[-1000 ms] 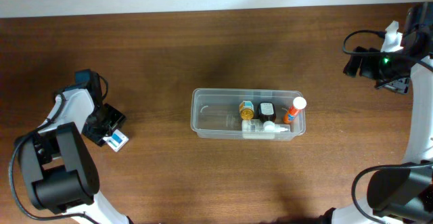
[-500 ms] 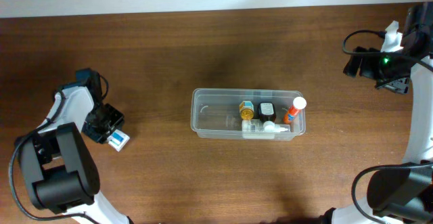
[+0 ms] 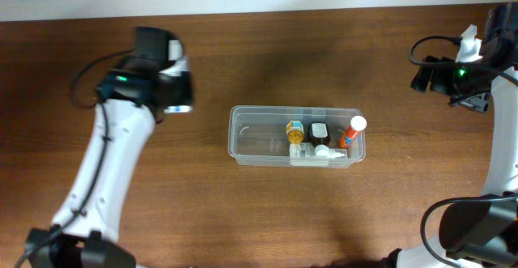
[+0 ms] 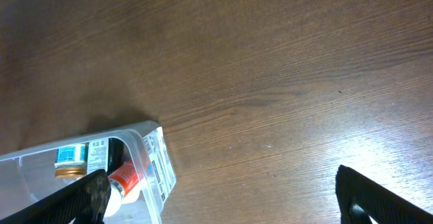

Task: Pack container
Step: 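Place the Panadol box into the container with the left gripper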

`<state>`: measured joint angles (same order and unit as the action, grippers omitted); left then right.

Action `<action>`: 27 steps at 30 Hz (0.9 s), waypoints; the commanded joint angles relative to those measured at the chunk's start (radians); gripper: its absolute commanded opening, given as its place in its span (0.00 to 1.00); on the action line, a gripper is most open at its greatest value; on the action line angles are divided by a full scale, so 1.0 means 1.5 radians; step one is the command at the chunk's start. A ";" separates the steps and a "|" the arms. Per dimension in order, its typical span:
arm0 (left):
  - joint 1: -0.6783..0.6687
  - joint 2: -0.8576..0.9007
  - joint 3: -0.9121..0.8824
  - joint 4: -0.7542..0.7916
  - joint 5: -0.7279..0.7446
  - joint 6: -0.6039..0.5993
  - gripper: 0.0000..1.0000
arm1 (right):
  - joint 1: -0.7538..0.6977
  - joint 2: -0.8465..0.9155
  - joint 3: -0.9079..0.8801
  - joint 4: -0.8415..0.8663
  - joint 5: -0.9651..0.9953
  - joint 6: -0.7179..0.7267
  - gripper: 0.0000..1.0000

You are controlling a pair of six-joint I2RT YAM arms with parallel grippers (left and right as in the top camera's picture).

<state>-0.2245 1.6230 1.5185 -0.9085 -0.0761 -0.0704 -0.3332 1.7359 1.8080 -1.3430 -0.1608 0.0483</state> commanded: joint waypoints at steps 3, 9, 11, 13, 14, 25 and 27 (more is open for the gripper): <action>-0.142 0.001 0.001 0.001 0.007 0.277 0.45 | -0.001 0.004 -0.004 0.000 -0.008 -0.002 0.98; -0.262 0.050 0.001 0.013 0.006 0.438 0.50 | -0.001 0.004 -0.004 0.001 -0.008 -0.001 0.98; -0.280 0.074 0.001 0.019 0.006 0.458 0.49 | -0.001 0.004 -0.004 0.000 -0.009 -0.002 0.98; -0.289 0.102 0.001 0.025 0.006 0.459 0.49 | -0.001 0.004 -0.004 0.000 -0.008 -0.002 0.98; -0.289 0.116 0.001 0.027 0.006 0.459 0.50 | -0.001 0.004 -0.004 0.000 -0.008 -0.002 0.98; -0.287 0.160 0.025 0.056 -0.105 0.390 0.67 | -0.001 0.004 -0.004 0.000 -0.009 -0.002 0.98; -0.280 0.136 0.037 0.052 -0.114 0.341 0.68 | -0.001 0.004 -0.004 0.000 -0.009 -0.002 0.98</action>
<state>-0.6590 1.8919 1.5326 -0.8268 -0.1768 0.5468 -0.3332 1.7359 1.8080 -1.3430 -0.1608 0.0498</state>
